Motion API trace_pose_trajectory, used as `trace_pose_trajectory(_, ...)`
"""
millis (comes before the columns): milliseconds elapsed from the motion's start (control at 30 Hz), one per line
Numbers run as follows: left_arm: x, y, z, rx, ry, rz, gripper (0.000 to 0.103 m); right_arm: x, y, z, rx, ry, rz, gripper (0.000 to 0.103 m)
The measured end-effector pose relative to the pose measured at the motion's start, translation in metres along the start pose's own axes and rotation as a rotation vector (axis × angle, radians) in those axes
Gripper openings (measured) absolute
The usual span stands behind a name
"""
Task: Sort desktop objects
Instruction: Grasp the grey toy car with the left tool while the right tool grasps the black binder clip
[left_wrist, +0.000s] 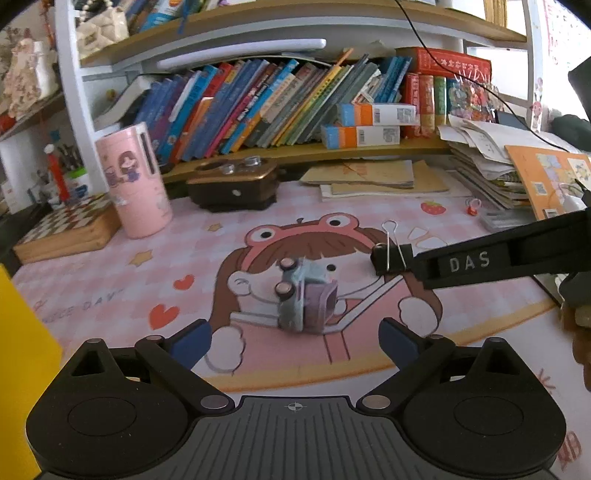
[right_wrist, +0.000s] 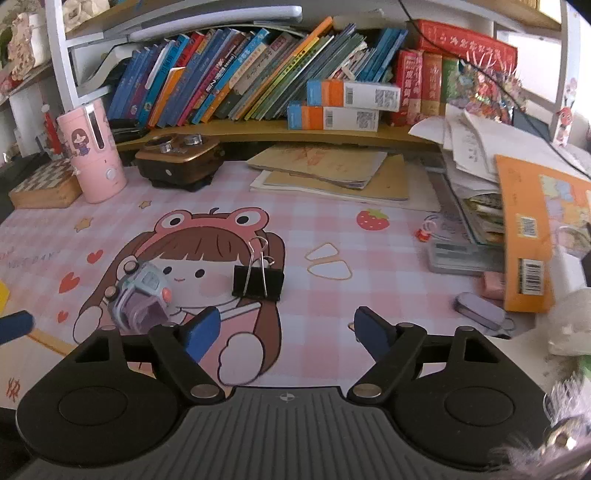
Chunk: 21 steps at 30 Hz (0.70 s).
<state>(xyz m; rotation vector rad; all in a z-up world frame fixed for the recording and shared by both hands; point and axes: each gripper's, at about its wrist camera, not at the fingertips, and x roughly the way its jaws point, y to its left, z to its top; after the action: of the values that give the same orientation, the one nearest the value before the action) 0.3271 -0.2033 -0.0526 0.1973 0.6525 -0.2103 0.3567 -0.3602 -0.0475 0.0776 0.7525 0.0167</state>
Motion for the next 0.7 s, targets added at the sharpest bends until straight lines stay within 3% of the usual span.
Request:
trace_pose_trajectory(467, 0.056, -0.009, 0.012, 0.065, 0.003, -0.021, 0.081, 0.030, 0.009, 0.012, -0.014, 0.025, 0.030, 0.077)
trace_pose_trajectory(533, 0.066, -0.012, 0.013, 0.069, 0.027, -0.018, 0.068, 0.034, 0.011, 0.013, -0.020, 0.024, 0.029, 0.077)
trace_pose_trajectory(567, 0.069, -0.012, 0.013, 0.069, 0.035, -0.015, 0.067, 0.036, 0.012, 0.015, -0.022, 0.023, 0.029, 0.077)
trace_pose_trajectory(633, 0.072, -0.011, 0.014, 0.061, 0.025, -0.009, 0.051, 0.041, 0.013, 0.017, -0.027, 0.024, 0.024, 0.077)
trace_pose_trajectory(700, 0.072, -0.009, 0.016, 0.060, 0.033, 0.001, 0.046, 0.048, 0.015, 0.019, -0.031, 0.030, 0.020, 0.077)
